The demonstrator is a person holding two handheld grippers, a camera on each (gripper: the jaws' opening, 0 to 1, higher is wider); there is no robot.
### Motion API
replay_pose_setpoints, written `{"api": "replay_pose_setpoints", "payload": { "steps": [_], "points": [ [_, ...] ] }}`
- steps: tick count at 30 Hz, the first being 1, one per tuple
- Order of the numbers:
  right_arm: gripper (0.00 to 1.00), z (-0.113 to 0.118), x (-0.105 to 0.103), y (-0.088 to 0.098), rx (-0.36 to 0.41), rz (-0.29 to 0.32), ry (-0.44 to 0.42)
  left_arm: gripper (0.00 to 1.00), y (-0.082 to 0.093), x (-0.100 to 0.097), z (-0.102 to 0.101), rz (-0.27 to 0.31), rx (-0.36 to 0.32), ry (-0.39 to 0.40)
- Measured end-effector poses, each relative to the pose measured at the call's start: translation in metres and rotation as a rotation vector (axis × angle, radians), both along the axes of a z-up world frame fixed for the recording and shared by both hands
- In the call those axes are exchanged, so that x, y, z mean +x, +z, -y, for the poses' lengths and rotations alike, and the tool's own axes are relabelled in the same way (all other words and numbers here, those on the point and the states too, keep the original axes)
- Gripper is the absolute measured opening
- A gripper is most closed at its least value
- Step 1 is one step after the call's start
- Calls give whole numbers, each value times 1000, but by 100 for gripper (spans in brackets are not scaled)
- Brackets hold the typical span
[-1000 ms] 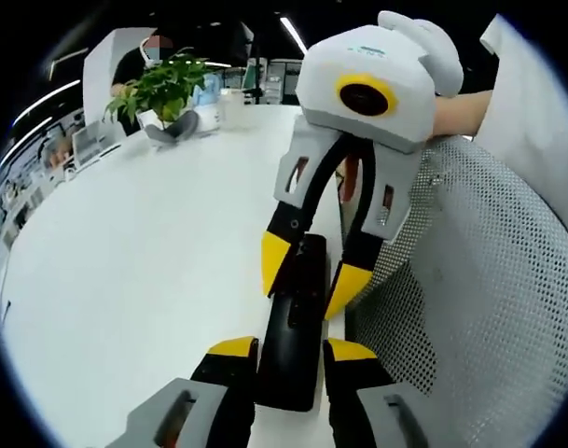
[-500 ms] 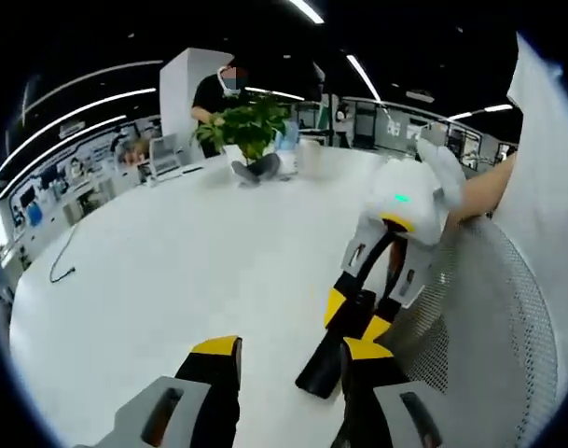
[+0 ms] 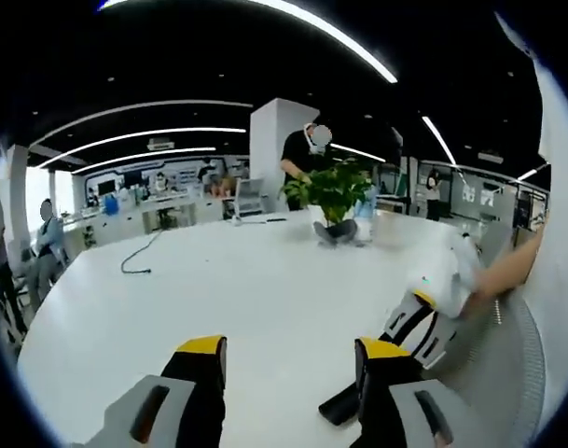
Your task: Press the specified remote control buttons in sequence, fully releasing each button before pressing the next.
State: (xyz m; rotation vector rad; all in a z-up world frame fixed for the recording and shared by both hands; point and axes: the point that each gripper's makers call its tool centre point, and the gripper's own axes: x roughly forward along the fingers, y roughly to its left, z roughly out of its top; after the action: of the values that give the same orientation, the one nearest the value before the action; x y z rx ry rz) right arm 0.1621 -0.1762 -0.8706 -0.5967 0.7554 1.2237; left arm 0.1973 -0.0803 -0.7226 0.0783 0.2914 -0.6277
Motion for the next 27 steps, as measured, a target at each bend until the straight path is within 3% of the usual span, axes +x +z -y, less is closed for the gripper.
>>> {"api": "replay_pose_setpoints", "payload": {
  "steps": [4,9,15,22,27],
  "points": [
    [22,0,0,0,-2,0,-3,68,2,0,-9,11,-49,88],
    [22,1,-1,1,-2,0,-4,80,8,3,-19,70,-115,178],
    [22,0,-1,1,-13,-1,-12,92,30,11,-34,211,-139,275],
    [22,1,-1,1,-10,-3,-18,98,38,15,-49,288,-133,363],
    [22,1,0,1,-9,-1,-18,98,36,15,-54,265,-154,385]
  ]
}}
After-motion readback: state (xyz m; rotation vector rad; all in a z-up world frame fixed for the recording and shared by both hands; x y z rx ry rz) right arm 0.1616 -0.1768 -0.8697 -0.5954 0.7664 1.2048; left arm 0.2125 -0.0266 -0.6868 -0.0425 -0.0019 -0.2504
